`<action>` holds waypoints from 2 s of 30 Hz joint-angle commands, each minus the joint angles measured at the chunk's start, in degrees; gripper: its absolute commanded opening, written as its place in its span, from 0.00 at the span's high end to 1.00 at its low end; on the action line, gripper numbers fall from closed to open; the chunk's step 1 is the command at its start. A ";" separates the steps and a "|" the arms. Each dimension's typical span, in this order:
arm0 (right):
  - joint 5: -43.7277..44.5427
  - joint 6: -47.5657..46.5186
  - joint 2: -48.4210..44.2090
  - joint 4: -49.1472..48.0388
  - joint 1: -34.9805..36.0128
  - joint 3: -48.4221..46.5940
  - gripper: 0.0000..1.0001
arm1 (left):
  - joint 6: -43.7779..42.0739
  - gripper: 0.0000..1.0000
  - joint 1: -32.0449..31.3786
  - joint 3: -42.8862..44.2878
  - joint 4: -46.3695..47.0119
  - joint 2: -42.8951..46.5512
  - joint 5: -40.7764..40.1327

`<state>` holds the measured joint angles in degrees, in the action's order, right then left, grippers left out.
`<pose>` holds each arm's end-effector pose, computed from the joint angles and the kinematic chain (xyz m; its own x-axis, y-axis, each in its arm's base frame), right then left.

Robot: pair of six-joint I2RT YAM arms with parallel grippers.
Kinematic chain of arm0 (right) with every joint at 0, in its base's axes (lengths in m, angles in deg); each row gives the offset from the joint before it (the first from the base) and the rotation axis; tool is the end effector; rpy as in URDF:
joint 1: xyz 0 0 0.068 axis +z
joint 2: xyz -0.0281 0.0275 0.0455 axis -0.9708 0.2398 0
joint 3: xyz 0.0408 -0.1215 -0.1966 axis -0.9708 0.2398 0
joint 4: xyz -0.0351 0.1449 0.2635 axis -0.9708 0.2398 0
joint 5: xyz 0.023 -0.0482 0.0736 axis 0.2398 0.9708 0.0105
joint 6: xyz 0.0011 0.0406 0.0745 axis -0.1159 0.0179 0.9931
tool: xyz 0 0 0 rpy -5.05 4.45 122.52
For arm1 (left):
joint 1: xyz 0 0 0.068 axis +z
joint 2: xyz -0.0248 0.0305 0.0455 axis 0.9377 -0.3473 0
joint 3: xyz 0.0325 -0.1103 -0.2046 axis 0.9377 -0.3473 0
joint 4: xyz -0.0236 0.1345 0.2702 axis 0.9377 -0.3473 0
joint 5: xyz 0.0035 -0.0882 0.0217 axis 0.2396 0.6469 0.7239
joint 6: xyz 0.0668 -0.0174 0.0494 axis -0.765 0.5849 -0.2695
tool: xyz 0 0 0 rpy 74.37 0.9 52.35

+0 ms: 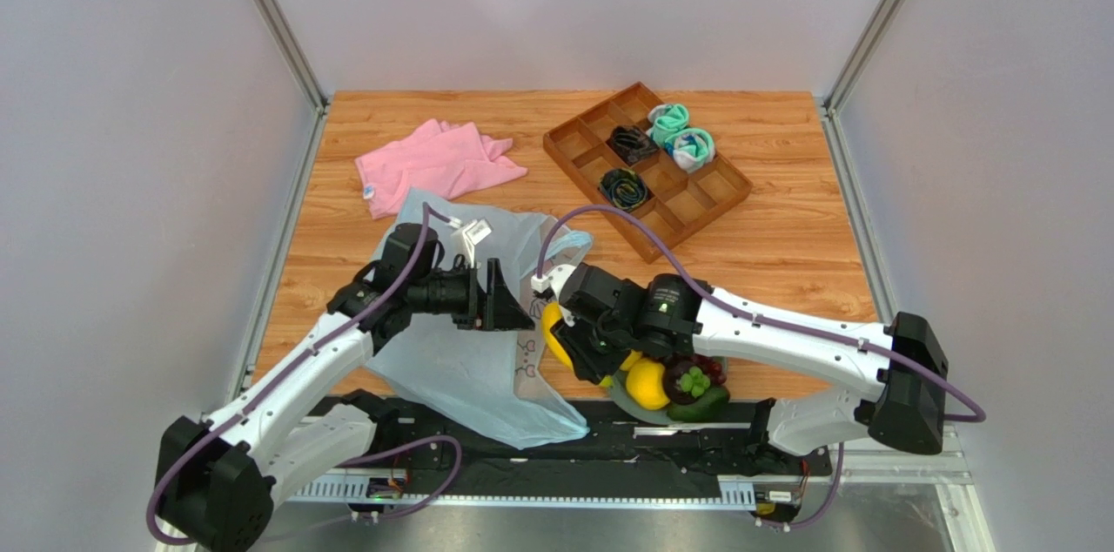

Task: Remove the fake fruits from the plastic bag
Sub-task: Place the fake fruit on the plate.

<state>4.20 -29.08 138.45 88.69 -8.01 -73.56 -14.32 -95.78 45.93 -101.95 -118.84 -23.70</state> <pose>0.1210 0.3100 0.1921 -0.5983 -0.6814 -0.4215 -0.7909 0.5867 0.1741 0.2276 -0.1685 0.1798 -0.9200 -0.0181 -0.3915 0.3311 0.4986 -0.8011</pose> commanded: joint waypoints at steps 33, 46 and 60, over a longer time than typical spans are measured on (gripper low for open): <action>-9.97 -20.77 -8.90 6.71 -5.71 -6.39 0.01 | 17.74 1.00 -6.24 3.80 20.61 -21.96 1.51; -12.00 -20.62 -5.55 10.96 -52.89 -28.67 0.00 | 21.51 1.00 -5.62 -1.38 34.74 -29.51 5.56; -15.86 -19.39 -12.67 5.59 -61.78 -20.22 0.00 | 19.14 1.00 -8.17 3.71 38.18 -41.81 8.63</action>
<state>-9.87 -49.54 128.18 97.54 -67.79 -94.67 5.68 -102.87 46.15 -68.09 -158.03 -17.78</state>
